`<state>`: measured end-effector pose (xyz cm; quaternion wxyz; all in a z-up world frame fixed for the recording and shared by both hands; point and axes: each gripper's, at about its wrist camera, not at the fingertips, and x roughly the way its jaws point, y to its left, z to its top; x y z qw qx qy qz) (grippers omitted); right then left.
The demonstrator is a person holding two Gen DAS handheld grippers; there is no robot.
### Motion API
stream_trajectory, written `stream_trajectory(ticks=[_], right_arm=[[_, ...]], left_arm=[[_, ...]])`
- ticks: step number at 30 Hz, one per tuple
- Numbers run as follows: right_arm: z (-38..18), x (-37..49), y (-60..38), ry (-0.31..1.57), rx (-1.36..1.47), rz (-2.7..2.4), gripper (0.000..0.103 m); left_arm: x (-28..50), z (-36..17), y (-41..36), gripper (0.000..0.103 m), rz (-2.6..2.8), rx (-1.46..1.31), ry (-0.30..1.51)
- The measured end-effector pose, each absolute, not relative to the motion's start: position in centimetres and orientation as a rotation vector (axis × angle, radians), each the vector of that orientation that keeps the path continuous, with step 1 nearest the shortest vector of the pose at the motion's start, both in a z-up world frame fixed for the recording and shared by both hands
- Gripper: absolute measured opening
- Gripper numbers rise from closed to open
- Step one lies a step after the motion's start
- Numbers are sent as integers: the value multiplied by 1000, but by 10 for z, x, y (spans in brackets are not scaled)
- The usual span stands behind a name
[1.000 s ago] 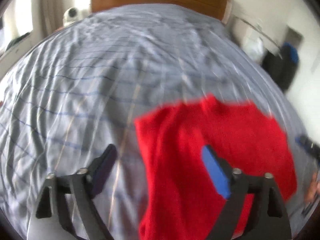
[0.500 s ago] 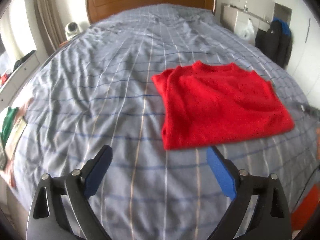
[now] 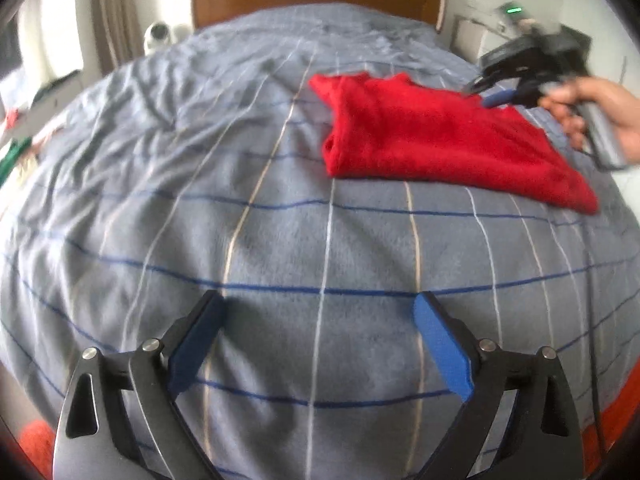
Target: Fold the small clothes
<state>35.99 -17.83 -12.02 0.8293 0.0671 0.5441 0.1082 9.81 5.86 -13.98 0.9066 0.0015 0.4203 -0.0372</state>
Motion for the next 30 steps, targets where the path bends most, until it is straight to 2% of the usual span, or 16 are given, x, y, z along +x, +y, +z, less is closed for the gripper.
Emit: stream_trajectory(ticks=[1,2,3,9,13,14,15,17,19,22,24,25,27,30], right_arm=[[-135,370,-176,1206,148,217,37],[-148,373,-178,1250,150,210,15],[-153,376,-178,1265,134,196,3],[-122,379,-178,1063,107,149,3],[-162,385,-181,1191,158,164,6],[-162,381,-185,1173,189,174,8],[-158,378,-190,1151,220,187,11],[-142,366,-207,1091,319,232,34],[-128,350,-228,1051,379,256,41],[-142,332,-261,1157,382,227,40],[-162,323,-287,1222,314,155,19],[-162,316,-301,1202,280,112,0],[-150,306,-318,1143,269,47,1],[-129,285,-335,1070,308,37,10]], left_arm=[[99,-139,58,96,-79,11,859],[101,-141,59,96,-79,11,851],[102,-142,60,96,-80,5,849],[113,-145,63,98,-81,-36,845],[111,-146,60,98,-67,-9,833],[110,-146,60,98,-64,-9,833],[110,-147,61,98,-63,-13,833],[109,-147,62,98,-61,-23,833],[109,-147,62,98,-59,-24,832],[109,-148,60,99,-52,-11,828],[108,-149,58,100,-42,8,823],[107,-150,58,100,-37,12,821],[105,-150,59,101,-32,13,819],[104,-150,59,101,-30,13,817]])
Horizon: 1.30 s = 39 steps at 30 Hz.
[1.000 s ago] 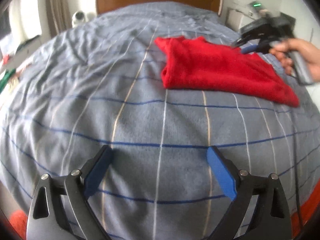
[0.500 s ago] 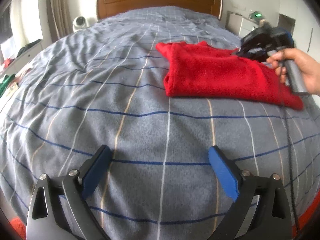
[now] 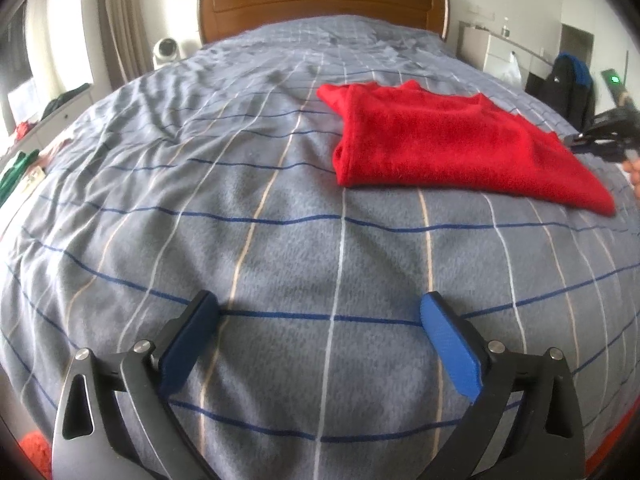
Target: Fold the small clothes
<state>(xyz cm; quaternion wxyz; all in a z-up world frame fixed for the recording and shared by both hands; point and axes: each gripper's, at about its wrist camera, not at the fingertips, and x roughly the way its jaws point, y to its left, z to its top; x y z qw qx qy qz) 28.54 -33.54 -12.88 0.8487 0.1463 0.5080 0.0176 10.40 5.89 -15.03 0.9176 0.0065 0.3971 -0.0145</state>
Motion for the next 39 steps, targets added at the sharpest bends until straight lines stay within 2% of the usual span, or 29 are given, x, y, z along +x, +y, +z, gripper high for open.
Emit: stream_trajectory(ticks=[1,2,4,5,13,18,19,20,21,23,25,30,39], right_arm=[[-124,279,-337,1059,307,46,23],[-121,274,-339,1054,307,56,42],[-118,259,-347,1036,325,63,60],[-119,252,-357,1027,353,60,60],[-153,241,-371,1029,641,137,60],[-169,260,-348,1031,669,186,59],[-172,265,-338,1044,647,198,50],[-172,266,-332,1062,598,190,34],[-171,264,-326,1086,514,153,27],[-168,266,-321,1105,469,102,18],[-162,268,-318,1120,427,58,15],[-142,272,-297,1130,264,24,13],[-89,265,-279,1016,283,61,12]], left_arm=[[104,-150,59,101,-29,13,816],[103,-151,58,101,-28,14,815],[103,-151,59,101,-26,16,813],[103,-151,58,101,-25,16,812],[100,-152,58,102,-21,27,807],[99,-152,58,102,-20,29,807],[99,-152,58,102,-22,27,809],[99,-152,58,102,-22,27,809],[99,-152,59,102,-25,25,813],[100,-151,60,102,-28,23,821],[100,-151,60,102,-32,23,830],[104,-150,63,102,-42,22,846],[108,-150,64,102,-49,22,867]])
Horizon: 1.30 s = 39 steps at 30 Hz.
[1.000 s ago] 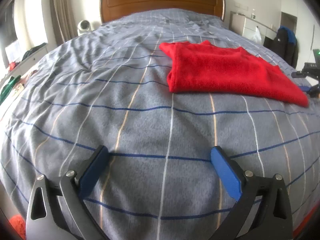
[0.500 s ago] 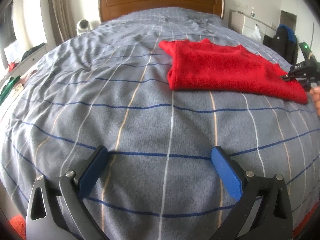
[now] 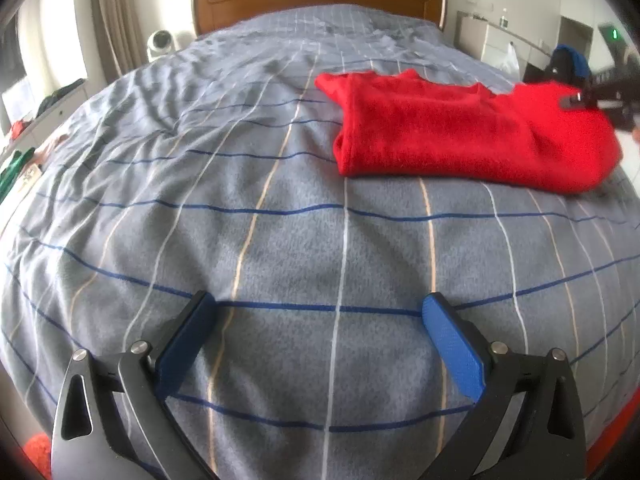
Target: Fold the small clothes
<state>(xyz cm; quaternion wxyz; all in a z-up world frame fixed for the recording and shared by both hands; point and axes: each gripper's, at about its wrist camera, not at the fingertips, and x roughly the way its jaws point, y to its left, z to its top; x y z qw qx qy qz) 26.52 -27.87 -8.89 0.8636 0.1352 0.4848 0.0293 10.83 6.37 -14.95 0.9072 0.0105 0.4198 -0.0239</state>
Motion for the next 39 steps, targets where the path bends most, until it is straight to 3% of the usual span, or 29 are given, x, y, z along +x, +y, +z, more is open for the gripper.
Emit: stream_trajectory(ticks=[10,21,24,26,31,35,39], right_arm=[[-51,280,-156,991,236,249,12],[-126,286,-31,1057,135,323,15],[-131,288,-45,1070,354,448,30],[-128,289,-56,1095,466,522,51],[-82,276,-80,1018,436,615,54],[-67,258,-72,1031,110,579,67],[-82,240,-46,1076,-102,612,68]], left_arm=[[112,-149,66,102,-57,13,880],[107,-150,68,102,-60,9,881],[107,-150,68,103,-59,10,882],[107,-150,68,103,-58,9,884],[108,-150,70,103,-59,6,885],[110,-151,69,103,-50,2,889],[110,-151,69,103,-48,3,886]])
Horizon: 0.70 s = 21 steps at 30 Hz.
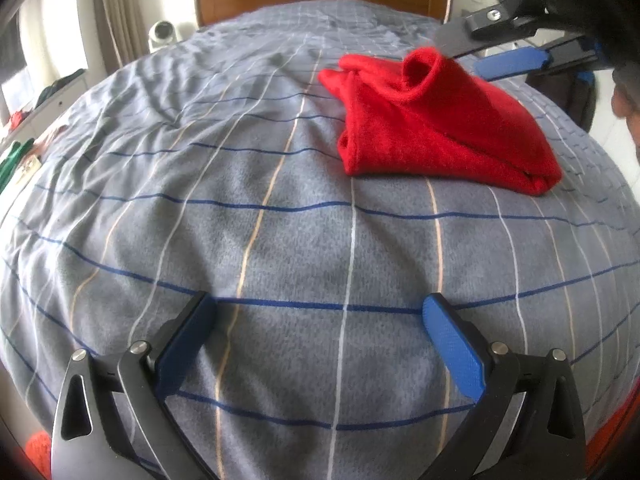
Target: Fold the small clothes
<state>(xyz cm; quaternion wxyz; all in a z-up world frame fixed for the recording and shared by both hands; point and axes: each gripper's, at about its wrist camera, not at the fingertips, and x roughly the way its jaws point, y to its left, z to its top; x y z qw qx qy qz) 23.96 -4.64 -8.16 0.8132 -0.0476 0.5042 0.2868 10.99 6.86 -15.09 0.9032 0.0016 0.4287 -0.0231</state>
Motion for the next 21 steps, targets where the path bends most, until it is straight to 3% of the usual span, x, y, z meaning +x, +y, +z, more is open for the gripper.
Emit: stream_trajectory(ticks=[7,9,10,11,16,19,21], right_arm=[[-105,216,1,1042,-366,606,68],[-110,220,-1,1014,-417,503,46],[-111,225,-4,1022,-396,470,13],[-110,228,-8,1022,-375,443,6],[-80,218,-2,883,-206,515,6],[-117,225,16,974,-223,546,7],[-149,228,18,1074,-189,571,19]], left_arm=[[107,-151,71,103,-50,1,886],[108,-151,71,103,-47,-1,888],[108,-151,71,103,-45,-1,888],[108,-150,71,103,-45,0,888],[111,-151,70,103,-47,1,887],[110,-151,70,103,-46,5,883],[107,-151,71,103,-48,3,883]])
